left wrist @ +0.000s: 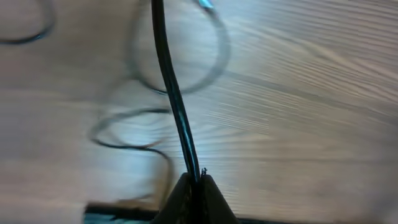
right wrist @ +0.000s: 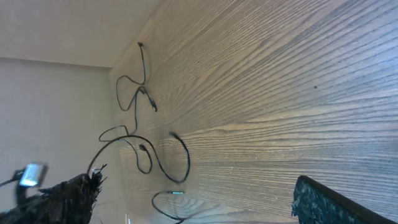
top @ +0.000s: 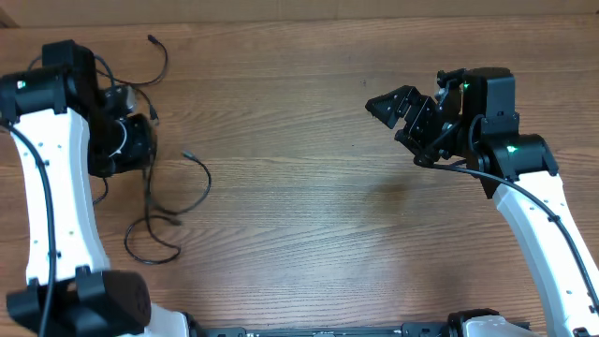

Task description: Untangle cables

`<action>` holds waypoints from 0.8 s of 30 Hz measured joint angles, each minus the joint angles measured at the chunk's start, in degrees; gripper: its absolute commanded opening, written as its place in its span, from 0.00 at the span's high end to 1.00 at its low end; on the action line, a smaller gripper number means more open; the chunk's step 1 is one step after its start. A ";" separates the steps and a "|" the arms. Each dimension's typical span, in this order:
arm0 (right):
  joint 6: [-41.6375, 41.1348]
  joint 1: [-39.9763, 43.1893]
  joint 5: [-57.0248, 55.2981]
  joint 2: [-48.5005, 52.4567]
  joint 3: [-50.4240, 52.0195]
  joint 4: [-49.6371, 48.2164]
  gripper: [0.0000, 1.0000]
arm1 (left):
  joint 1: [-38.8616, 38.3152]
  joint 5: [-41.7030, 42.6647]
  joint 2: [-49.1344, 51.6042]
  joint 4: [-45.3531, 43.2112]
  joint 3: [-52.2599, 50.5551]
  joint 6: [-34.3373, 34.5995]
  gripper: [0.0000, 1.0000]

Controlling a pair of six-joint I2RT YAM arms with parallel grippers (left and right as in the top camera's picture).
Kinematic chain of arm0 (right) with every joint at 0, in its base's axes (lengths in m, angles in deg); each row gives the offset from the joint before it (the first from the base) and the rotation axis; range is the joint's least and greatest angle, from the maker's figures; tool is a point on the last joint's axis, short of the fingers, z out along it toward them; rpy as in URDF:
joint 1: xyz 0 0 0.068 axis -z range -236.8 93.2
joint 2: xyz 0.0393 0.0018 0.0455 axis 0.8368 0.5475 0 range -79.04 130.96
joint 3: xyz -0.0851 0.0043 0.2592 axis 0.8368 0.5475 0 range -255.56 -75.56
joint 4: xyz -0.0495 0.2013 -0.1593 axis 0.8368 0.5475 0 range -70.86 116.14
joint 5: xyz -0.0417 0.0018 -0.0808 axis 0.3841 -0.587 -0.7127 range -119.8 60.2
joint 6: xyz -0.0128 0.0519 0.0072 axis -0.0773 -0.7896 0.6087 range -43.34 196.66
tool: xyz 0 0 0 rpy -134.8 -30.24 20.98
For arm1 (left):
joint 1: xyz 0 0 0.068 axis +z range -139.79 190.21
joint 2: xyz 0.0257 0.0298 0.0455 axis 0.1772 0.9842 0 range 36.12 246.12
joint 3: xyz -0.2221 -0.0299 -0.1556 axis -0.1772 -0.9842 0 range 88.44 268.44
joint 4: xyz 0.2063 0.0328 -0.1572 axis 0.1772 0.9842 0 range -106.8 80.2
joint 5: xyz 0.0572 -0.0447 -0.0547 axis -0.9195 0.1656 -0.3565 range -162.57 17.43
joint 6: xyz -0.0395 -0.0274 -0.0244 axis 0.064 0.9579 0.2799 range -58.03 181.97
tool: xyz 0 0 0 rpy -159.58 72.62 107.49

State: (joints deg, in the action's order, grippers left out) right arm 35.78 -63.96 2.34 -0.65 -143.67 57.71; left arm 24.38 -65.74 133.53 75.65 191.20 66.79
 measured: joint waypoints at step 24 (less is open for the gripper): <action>0.44 0.00 -2.38 0.00 0.00 0.00 0.00 | 15.96 -22.25 2.16 -12.96 -0.20 12.68 0.84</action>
State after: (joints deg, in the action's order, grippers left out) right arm 36.22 -63.96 -0.05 -0.65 -143.67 57.71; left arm 40.34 -87.99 135.69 62.68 191.00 79.47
